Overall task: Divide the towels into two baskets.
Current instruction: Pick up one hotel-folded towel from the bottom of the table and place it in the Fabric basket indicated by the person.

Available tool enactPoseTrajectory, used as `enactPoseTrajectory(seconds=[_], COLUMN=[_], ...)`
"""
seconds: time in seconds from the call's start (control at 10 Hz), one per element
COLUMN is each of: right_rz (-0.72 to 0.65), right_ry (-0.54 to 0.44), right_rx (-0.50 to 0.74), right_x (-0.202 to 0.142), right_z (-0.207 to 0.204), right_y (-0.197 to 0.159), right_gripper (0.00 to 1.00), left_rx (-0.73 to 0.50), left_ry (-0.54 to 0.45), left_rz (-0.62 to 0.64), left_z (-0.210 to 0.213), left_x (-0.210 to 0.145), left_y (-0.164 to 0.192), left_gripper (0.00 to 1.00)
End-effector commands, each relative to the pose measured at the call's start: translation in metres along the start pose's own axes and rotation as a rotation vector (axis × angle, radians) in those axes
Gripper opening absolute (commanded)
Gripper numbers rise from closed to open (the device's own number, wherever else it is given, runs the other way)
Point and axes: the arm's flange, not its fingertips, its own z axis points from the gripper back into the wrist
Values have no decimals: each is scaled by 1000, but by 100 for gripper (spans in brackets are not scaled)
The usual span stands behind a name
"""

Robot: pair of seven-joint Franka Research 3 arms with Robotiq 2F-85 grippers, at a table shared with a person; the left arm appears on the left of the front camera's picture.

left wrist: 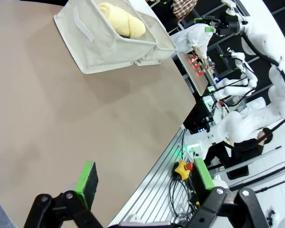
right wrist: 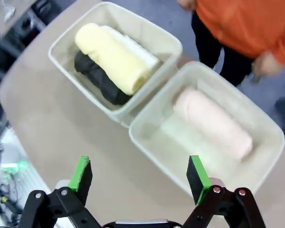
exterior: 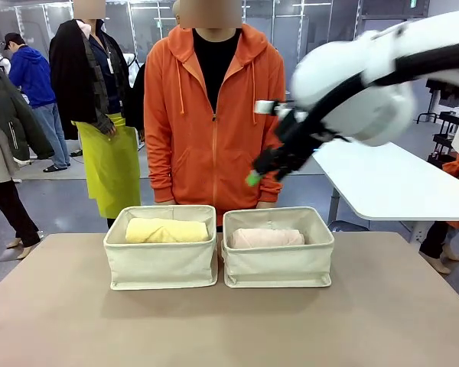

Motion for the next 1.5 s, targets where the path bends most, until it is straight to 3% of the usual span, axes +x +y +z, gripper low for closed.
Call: enactPoseTrajectory(seconds=[0.0,0.2,0.4,0.7,0.9,1.1,1.2,1.3,1.4], right_rz=[-129,-270,-503,-766,-943,-991,-1053,-986,-986], right_ry=[-66,-158,-277,-341,-459,-556,-588,-487,-487], right_rx=[82,99,285,501,512,516,430,500,500], right_x=[-63,-123,-196,-287,-347,-389,-400,-390,-390], right_z=[51,100,153,190,207,215,214,214,214], right_y=[-34,-78,-140,-213,-235,-232,-237,-245,-245], right_gripper=[100,100,100,100,100,100,100,100,100], left_rx=[-1,-1,-1,-1,-1,-1,-1,-1,-1], left_ry=[5,5,5,5,5,5,5,5,5], left_rz=[1,1,1,1,1,1,1,1,1], left_z=[4,4,4,4,4,4,4,4,4], left_x=[-2,-2,-2,-2,-2,-2,-2,-2,-2], left_y=[-4,-4,-4,-4,-4,-4,-4,-4,-4], left_gripper=[100,100,100,100,100,100,100,100,100])
